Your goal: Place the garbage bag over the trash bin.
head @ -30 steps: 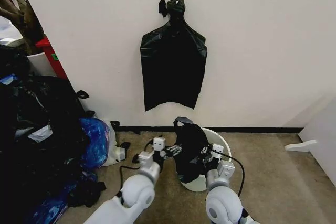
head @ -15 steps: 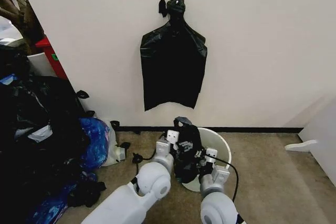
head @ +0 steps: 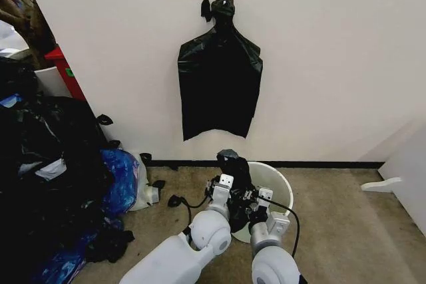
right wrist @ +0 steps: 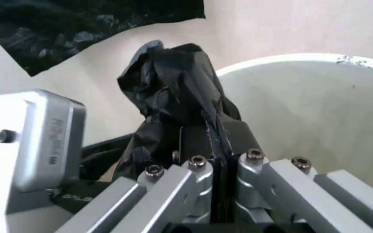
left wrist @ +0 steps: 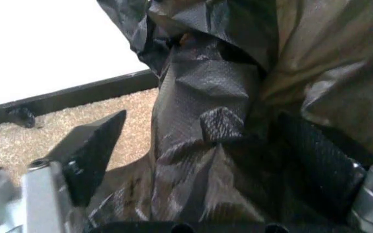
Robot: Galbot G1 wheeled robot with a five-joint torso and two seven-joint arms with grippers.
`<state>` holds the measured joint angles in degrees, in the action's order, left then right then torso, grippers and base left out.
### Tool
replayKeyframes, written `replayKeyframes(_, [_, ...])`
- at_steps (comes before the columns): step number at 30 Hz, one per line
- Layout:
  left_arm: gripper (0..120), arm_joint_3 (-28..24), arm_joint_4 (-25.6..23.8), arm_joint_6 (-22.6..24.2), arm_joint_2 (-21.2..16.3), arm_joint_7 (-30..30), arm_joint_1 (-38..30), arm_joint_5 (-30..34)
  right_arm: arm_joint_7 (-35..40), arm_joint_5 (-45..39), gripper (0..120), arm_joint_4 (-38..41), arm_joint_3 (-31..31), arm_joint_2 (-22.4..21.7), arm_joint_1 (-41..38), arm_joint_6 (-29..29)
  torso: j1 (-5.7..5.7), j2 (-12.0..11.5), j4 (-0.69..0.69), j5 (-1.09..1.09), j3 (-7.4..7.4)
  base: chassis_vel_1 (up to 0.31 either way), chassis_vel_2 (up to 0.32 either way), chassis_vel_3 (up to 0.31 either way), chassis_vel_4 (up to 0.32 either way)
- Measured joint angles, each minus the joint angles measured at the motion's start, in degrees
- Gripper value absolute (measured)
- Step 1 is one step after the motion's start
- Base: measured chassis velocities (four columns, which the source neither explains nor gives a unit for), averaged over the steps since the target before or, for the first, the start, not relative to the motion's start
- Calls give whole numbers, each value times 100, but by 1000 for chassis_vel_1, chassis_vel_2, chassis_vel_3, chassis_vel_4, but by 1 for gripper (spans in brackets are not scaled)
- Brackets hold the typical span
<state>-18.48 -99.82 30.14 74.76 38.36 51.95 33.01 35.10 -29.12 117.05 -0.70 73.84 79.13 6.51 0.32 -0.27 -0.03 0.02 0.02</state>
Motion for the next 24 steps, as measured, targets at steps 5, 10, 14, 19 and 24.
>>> replayKeyframes(5, [72, 29, 123, 112, 56, 40, -43, -7, -2, 2, 0, 8, -14, -12, 12, -8, 0, 0, 0, 0, 0, 0, 0, 0, 0])
replayKeyframes(10, [55, 37, 190, 474, 88, 276, -108, 123, -3, 24, 0, 15, -41, -30, 21, -19, 0, 0, 0, 0, 0, 0, 0, 0, 0])
replayKeyframes(14, [37, 83, 186, 655, 87, 427, -118, 312, -3, 34, 0, -12, -112, -50, 12, -37, 0, 0, 0, 0, 0, 0, 0, 0, 0])
replayKeyframes(19, [21, 204, 92, 642, 24, 431, -108, 494, -8, 66, 0, -98, -208, -66, -8, -85, 0, 0, -2, -2, 0, 0, 0, 0, 0])
replayKeyframes(24, [8, 445, -70, 378, -131, 284, -54, 695, -15, 68, 0, -177, -345, -70, -51, -119, 0, 0, -1, -3, 1, 0, 0, 0, 0])
